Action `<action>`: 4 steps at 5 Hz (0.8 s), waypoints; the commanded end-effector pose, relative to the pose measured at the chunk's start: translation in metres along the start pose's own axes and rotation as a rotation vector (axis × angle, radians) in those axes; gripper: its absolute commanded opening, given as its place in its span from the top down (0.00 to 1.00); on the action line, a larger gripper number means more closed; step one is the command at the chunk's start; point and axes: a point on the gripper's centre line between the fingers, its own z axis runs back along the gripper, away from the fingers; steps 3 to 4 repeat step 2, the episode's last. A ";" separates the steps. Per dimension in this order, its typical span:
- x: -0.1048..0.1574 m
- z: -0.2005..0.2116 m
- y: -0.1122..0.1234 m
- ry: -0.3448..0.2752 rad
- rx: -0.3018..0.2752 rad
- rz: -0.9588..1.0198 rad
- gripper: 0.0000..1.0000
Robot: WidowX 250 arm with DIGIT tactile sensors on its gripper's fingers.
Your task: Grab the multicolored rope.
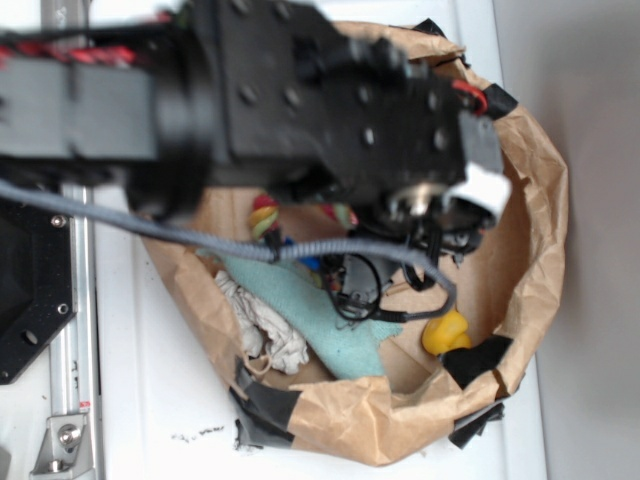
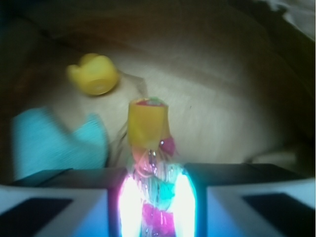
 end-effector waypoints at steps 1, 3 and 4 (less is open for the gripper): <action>0.014 0.064 -0.023 0.056 0.059 0.102 1.00; 0.015 0.069 -0.020 0.043 0.070 0.140 1.00; 0.015 0.069 -0.020 0.043 0.070 0.140 1.00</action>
